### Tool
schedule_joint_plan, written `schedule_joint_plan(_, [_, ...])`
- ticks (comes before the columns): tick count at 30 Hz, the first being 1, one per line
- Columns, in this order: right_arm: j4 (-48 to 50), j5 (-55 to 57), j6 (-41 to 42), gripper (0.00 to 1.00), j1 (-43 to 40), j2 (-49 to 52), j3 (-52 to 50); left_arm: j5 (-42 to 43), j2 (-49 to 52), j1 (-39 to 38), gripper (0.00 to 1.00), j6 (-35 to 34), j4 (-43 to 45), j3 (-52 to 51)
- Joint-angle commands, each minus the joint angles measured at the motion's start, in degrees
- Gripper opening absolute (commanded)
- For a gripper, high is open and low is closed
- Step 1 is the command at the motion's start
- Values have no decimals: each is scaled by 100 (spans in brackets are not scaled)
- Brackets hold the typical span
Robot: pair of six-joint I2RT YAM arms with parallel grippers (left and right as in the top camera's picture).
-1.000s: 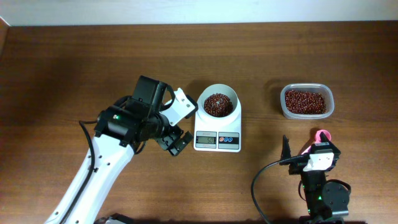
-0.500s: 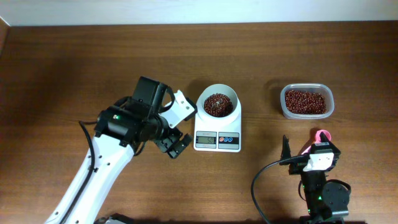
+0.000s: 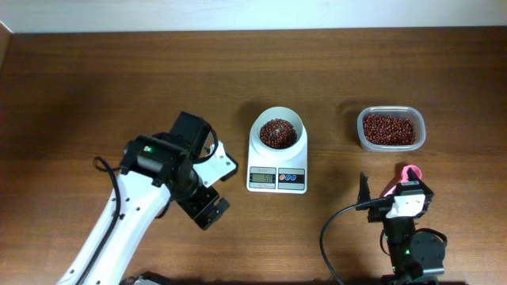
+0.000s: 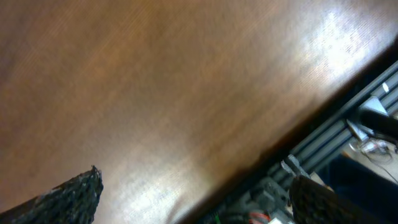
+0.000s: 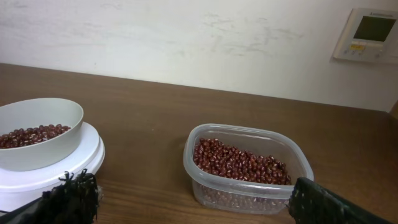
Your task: Scoop and weigh 50g on scale
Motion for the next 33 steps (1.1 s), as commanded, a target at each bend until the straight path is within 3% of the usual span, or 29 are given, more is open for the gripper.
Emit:
schedule_joint_plan(1, [-37, -33, -39, 99, 50, -68, -42, -35, -118, -22, 99, -46, -133, -15])
schedule_joint_plan(12, [-37, -33, -39, 99, 50, -68, -42, 33, -446, -22, 99, -50, -297, -15])
schedule_joint_plan(33, [-37, -33, -39, 99, 50, -68, -42, -37, -3335, -20, 99, -72, -114, -365])
